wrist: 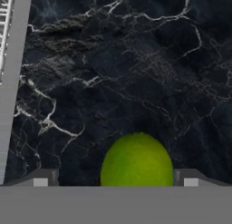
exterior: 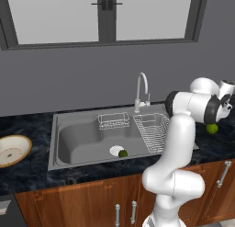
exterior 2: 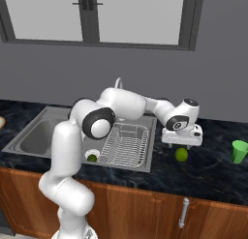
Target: Remove the lime and lime from the sink. Then move the bowl and cup from the counter to the sink for washing.
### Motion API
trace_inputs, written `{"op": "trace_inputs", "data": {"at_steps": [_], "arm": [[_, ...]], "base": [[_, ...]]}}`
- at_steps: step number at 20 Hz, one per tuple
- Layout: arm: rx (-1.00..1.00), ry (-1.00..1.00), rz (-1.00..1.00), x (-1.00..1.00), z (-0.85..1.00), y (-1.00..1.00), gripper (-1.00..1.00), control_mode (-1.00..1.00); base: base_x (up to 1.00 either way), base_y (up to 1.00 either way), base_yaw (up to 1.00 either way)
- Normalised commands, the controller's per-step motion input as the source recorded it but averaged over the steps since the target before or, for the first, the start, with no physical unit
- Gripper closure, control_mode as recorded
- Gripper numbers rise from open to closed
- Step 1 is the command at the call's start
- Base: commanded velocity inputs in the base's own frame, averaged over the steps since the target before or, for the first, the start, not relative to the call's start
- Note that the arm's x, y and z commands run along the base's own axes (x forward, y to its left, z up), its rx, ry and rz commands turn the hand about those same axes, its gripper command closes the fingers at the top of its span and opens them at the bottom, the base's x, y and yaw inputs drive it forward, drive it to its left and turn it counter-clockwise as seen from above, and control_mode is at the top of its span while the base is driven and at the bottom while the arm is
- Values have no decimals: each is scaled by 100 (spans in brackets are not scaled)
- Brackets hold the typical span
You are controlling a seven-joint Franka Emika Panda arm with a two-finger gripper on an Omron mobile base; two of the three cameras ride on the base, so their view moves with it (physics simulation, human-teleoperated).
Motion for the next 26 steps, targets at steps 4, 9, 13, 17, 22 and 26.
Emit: {"op": "trace_inputs", "data": {"at_steps": [4,9,13,17,22,26], "arm": [[0,-1,5,-10,25,11,-100,-100],[0,-8,0,-17,32,12,-100,-100],[-1,-8,0,-22,15,32,-100,-100],[-6,-13,0,-20,7,46,-100,-100],[-10,-11,0,-26,7,46,-100,-100],[-11,-8,0,-30,8,45,-100,-100]], "base": [[0,0,0],[0,0,0],[0,0,0],[0,0,0],[0,0,0],[0,0,0]]}}
